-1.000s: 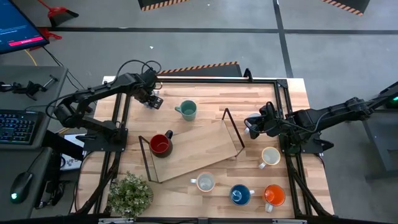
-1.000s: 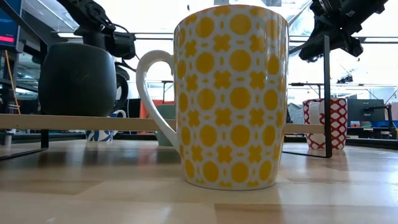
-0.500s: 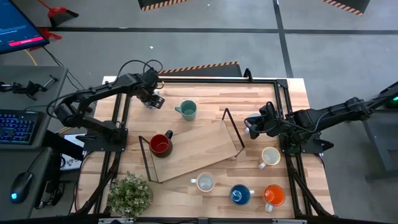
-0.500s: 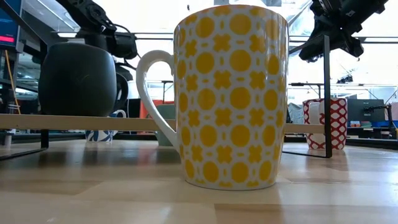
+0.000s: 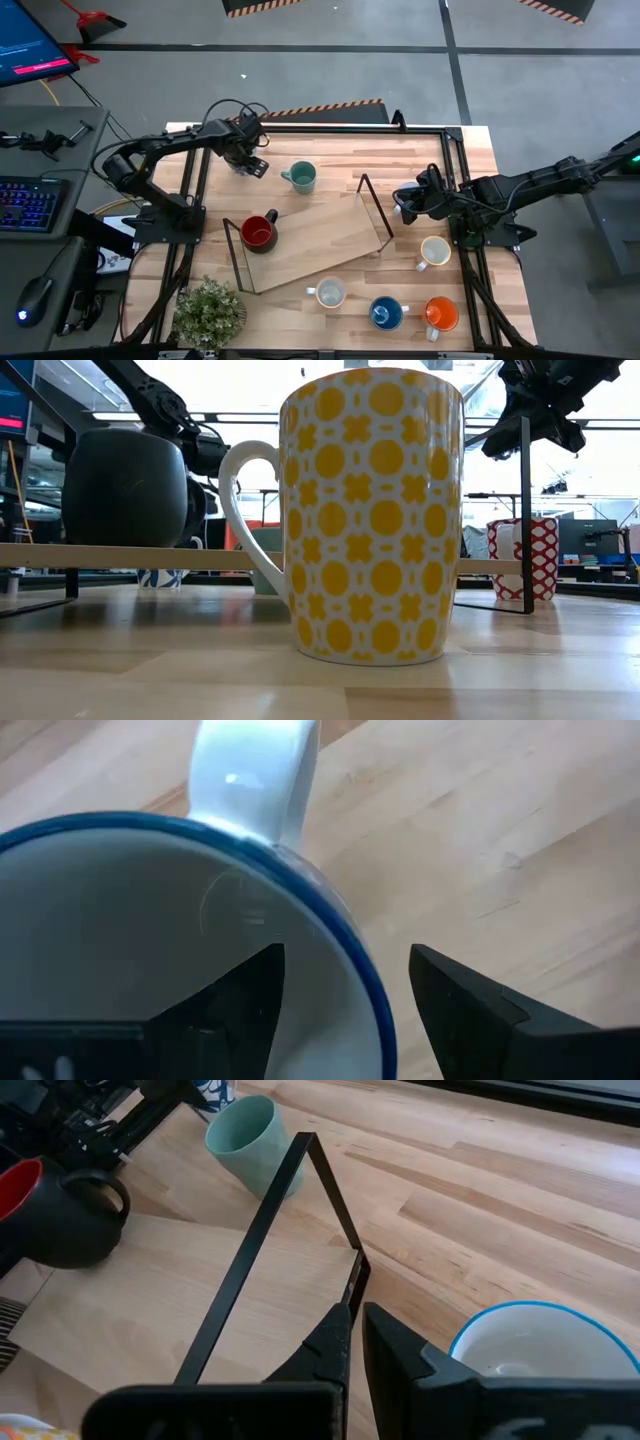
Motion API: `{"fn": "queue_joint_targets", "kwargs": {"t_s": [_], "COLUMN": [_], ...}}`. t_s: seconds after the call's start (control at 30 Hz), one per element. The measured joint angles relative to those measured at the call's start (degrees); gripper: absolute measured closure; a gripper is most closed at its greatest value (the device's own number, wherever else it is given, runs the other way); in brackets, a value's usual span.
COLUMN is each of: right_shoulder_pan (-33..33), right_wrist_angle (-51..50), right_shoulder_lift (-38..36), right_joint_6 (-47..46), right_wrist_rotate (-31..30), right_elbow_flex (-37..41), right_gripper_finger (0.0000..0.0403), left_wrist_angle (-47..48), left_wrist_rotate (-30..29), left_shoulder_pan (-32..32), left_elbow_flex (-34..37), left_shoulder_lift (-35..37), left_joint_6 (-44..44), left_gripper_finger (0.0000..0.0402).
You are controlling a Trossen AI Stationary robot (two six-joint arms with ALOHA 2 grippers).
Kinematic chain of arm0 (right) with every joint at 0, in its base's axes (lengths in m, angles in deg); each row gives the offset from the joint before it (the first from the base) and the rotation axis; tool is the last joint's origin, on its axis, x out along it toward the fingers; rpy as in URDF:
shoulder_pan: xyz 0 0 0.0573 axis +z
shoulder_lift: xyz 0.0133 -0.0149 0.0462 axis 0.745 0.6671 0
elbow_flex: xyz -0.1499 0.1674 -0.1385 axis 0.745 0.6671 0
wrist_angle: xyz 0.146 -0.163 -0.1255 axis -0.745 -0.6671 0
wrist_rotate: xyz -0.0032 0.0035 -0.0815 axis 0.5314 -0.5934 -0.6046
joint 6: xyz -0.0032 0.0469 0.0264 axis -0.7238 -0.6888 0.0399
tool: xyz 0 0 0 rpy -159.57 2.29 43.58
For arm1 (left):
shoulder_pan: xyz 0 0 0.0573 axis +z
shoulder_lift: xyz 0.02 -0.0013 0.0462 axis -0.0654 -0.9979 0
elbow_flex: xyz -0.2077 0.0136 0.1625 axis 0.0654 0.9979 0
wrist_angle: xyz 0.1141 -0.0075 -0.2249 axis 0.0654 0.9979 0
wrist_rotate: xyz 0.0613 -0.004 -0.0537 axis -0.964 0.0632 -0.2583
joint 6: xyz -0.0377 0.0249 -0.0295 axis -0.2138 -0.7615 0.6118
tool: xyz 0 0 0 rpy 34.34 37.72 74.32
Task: Place coffee mugs
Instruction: Put the blue pattern mug on the shelf
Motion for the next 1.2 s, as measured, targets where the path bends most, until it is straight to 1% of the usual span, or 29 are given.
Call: {"fn": "queue_joint_targets", "kwargs": {"t_s": [0.13, 0.27, 0.37, 0.57, 0.6, 0.8, 1.03, 1.2], "right_shoulder_pan": [0.0, 0.0, 0.0, 0.0, 0.0, 0.0, 0.0, 0.0], "right_wrist_angle": [0.0, 0.0, 0.0, 0.0, 0.0, 0.0, 0.0, 0.0], "right_shoulder_lift": [0.0, 0.0, 0.0, 0.0, 0.0, 0.0, 0.0, 0.0], "right_joint_6": [0.1, 0.1, 0.2, 0.2, 0.2, 0.2, 0.2, 0.2], "right_wrist_rotate": [0.0, 0.0, 0.0, 0.0, 0.0, 0.0, 0.0, 0.0], "right_elbow_flex": [0.0, 0.0, 0.0, 0.0, 0.0, 0.0, 0.0, 0.0], "right_gripper_finger": [0.0391, 0.0391, 0.0391, 0.0391, 0.0391, 0.0391, 0.0391, 0.0391], "left_wrist_angle": [0.0, -0.2, -0.2, -0.3, 0.0, 0.2, 0.0, -0.4], "left_wrist_rotate": [0.0, 0.0, 0.0, 0.1, 0.4, 1.0, 0.2, 0.2], "left_shoulder_pan": [0.0, 0.0, 0.0, 0.0, 0.0, 0.0, 0.0, -0.9], "left_elbow_flex": [0.0, 0.0, 0.0, 0.0, 0.0, 0.0, 0.0, 0.0], "left_shoulder_lift": [-0.4, -0.4, -0.4, -0.4, -0.4, -0.3, -0.2, 1.6], "left_joint_6": [-0.1, -0.9, -2.0, -2.0, -2.1, -2.0, -2.1, -2.6], "left_gripper_finger": [0.0208, 0.0241, 0.0279, 0.0374, 0.0385, 0.039, 0.039, 0.0392]}}
